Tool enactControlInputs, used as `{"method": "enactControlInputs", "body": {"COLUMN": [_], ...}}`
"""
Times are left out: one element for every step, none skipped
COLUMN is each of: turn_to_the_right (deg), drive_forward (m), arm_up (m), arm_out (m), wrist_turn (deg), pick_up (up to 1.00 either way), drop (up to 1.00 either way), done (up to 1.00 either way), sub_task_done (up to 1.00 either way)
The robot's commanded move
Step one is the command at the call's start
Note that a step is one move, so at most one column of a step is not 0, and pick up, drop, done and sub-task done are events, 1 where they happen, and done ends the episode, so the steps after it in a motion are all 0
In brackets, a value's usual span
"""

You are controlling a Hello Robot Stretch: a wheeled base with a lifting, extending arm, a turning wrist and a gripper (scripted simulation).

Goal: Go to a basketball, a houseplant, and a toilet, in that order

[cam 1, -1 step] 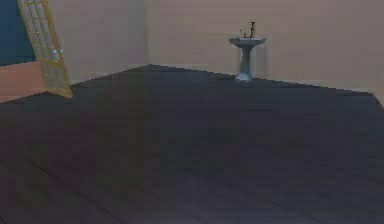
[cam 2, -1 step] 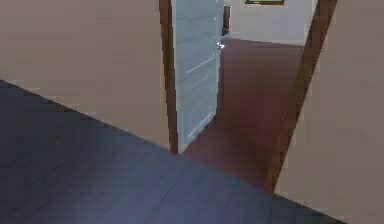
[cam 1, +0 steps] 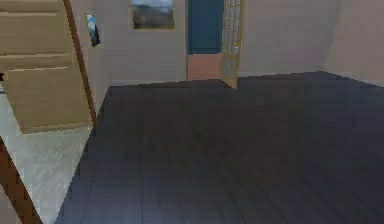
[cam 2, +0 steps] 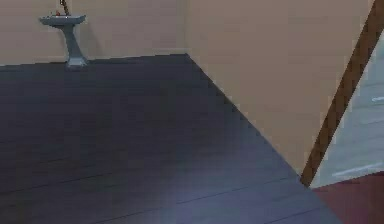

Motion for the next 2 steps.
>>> {"method": "enactControlInputs", "body": {"turn_to_the_right": [-21.0,0.0], "drive_forward": [0.0,1.0], "arm_up": [0.0,0.0], "arm_out": [0.0,0.0], "wrist_turn": [0.0,0.0], "pick_up": [0.0,0.0], "drop": [0.0,0.0], "done": [0.0,0.0], "sub_task_done": [0.0,0.0]}}
